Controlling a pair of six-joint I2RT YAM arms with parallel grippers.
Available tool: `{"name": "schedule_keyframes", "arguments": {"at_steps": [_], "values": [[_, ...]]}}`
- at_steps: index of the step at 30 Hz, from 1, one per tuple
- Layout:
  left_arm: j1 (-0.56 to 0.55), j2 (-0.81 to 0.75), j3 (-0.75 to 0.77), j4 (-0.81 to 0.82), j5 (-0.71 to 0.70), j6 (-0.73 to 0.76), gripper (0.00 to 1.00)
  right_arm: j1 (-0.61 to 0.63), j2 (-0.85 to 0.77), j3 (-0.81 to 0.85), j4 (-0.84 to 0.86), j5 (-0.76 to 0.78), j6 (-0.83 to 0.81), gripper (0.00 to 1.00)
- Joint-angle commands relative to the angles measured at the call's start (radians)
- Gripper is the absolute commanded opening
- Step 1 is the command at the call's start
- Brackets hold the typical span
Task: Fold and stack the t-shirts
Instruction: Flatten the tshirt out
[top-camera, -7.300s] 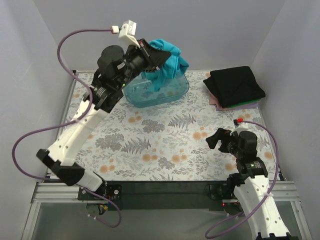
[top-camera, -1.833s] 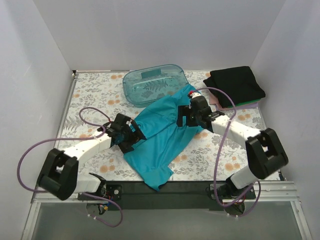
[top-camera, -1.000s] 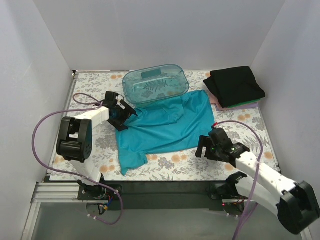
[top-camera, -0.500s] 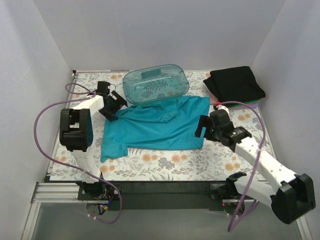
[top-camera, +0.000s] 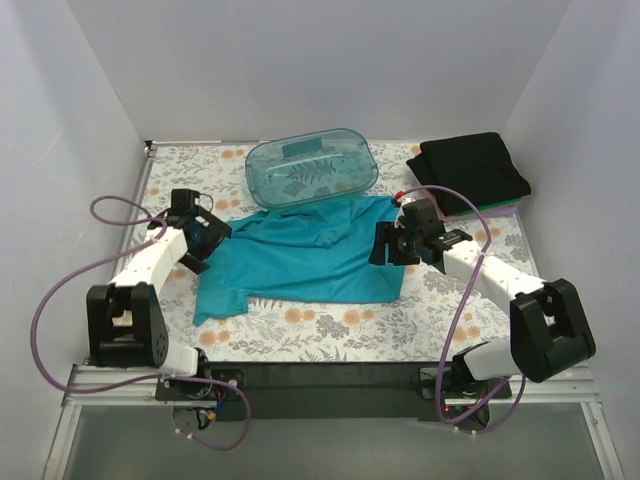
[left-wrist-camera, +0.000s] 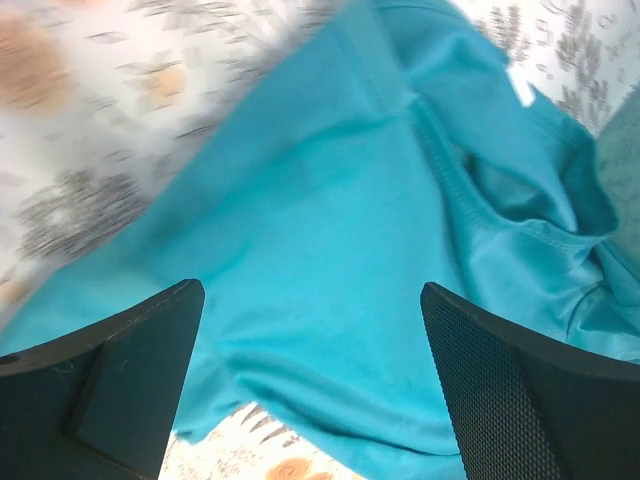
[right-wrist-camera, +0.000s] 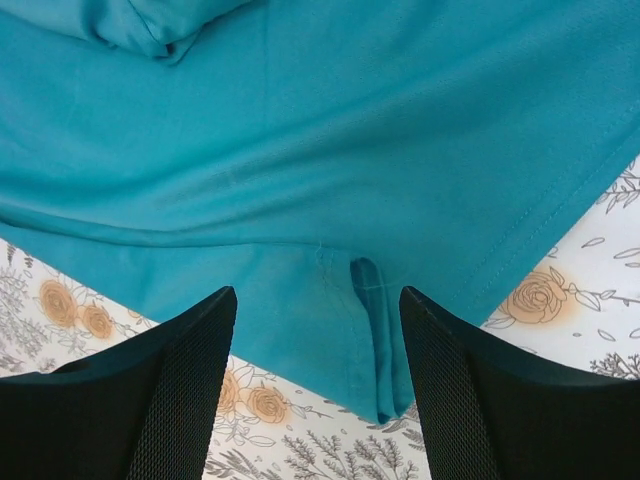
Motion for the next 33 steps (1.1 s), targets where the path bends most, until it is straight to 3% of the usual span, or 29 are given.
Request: {"name": "schedule_keyframes", "arguments": {"at_steps": [1,8,15,24,27,28,31,33], "values": [[0.034,-0.131,-0.063,-0.084,-0.079,-0.083,0.9,-0.001,0.036,0.032,0.068,-0.042,-0.085,0.73],[0.044,-0.295,-0.091,-0.219,-0.125,-0.152,0.91,-0.001,0.149,0.037,0.077,-0.07,-0.122,0.68],[0.044,-0.377,-0.134,-0.247,-0.099,-0.137,0.91,-0.001,0.175,0.026,0.111,-0.107,-0.123,0.48],[0.044,-0.441,-0.162,-0.287,-0.097,-0.115,0.91,-0.001,0.209,0.031,0.118,-0.087,-0.112,0.44],[0.044,-0.446,-0.162,-0.297,-0.097,-0.107,0.91,-0.001,0.209,0.025,0.117,-0.076,-0.108,0.31],[0.044,-0.449,-0.162,-0.303,-0.091,-0.107,0.91,-0.001,0.208,0.022,0.117,-0.068,-0.102,0.19],[0.044,-0.461,-0.166,-0.293,-0.053,-0.089,0.91,-0.001,0.203,0.017,0.112,-0.039,-0.09,0.02],[0.044,-0.469,-0.172,-0.294,-0.041,-0.077,0.91,-0.004,0.192,0.008,0.105,0.026,-0.076,0.01]]}}
